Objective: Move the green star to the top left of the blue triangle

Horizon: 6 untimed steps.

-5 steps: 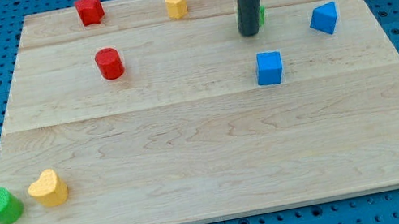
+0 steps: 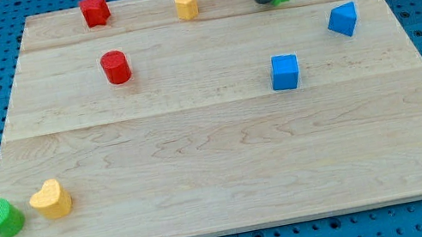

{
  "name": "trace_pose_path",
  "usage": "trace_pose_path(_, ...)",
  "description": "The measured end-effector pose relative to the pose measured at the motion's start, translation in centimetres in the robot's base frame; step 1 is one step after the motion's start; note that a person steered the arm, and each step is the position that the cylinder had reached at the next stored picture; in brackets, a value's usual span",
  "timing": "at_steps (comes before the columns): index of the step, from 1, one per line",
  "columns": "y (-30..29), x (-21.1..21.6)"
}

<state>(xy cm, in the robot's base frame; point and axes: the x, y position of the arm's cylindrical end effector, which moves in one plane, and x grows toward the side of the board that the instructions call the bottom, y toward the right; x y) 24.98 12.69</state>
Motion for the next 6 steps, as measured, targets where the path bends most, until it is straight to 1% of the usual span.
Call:
trace_pose_path(2, 3.1, 0.0)
trace_pose_path(6, 3.6, -0.1)
